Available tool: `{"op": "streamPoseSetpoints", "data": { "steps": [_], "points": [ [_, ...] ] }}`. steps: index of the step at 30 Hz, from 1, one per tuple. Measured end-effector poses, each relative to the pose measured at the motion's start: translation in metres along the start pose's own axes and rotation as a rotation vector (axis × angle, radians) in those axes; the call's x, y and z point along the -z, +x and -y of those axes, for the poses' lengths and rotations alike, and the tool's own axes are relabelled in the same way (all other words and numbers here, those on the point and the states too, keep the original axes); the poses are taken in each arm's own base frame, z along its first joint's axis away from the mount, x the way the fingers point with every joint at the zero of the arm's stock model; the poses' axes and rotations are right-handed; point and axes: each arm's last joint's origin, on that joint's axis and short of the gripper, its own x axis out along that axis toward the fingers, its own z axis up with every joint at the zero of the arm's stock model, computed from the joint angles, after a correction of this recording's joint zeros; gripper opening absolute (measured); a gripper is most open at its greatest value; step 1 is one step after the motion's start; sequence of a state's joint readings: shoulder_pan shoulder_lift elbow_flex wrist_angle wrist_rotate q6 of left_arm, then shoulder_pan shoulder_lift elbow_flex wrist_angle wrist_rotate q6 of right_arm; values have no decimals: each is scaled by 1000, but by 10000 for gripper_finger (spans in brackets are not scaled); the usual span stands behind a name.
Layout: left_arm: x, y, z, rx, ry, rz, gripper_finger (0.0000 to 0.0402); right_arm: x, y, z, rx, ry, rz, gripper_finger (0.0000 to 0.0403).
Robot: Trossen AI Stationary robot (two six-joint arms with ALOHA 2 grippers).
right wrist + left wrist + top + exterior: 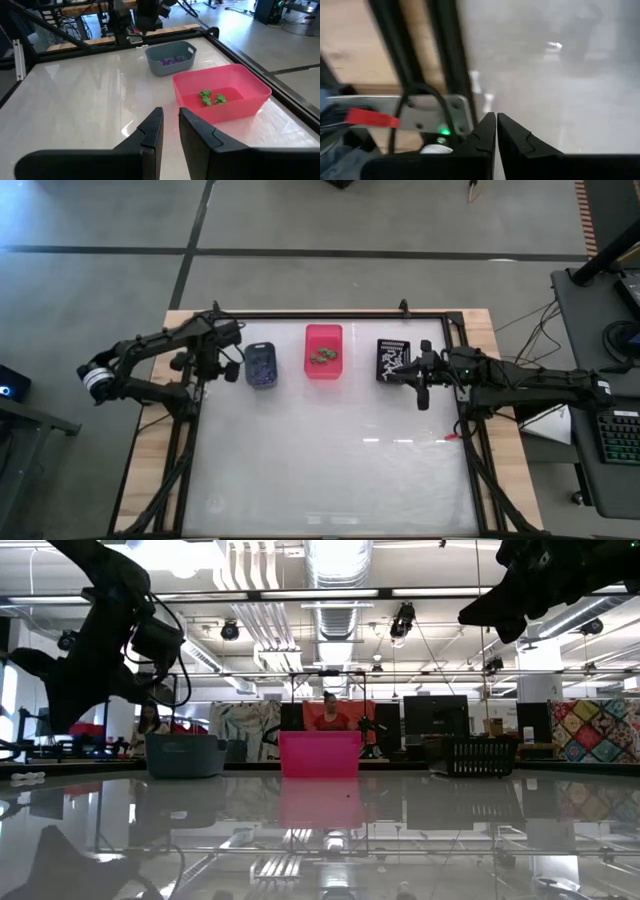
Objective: Sort Halloween decoration
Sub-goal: Put the white bone toy into the black bin
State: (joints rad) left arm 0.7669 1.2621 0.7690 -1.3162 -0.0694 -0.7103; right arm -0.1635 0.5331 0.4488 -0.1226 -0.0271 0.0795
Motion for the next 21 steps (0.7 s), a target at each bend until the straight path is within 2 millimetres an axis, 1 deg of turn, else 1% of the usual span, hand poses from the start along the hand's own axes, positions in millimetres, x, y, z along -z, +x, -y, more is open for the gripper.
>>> {"op": "streamPoseSetpoints", "data": {
  "steps": [6,10,12,15,18,21],
  "points": [
    [-1,6,-5,-171,-114,59,0,0,0,0,-1,0,0,53],
    [-4,10,-1,-192,-150,72,0,0,0,0,-4,-1,0,53],
    [-7,15,2,-184,-165,83,0,0,0,0,-7,-3,-1,53],
    [-9,28,5,-185,-184,74,0,0,0,0,-7,-13,-1,53],
    [-6,40,4,-207,-218,32,0,0,0,0,-7,-15,-1,53],
    [-3,50,4,-214,-250,28,0,0,0,0,-8,-20,-1,53]
  ]
}}
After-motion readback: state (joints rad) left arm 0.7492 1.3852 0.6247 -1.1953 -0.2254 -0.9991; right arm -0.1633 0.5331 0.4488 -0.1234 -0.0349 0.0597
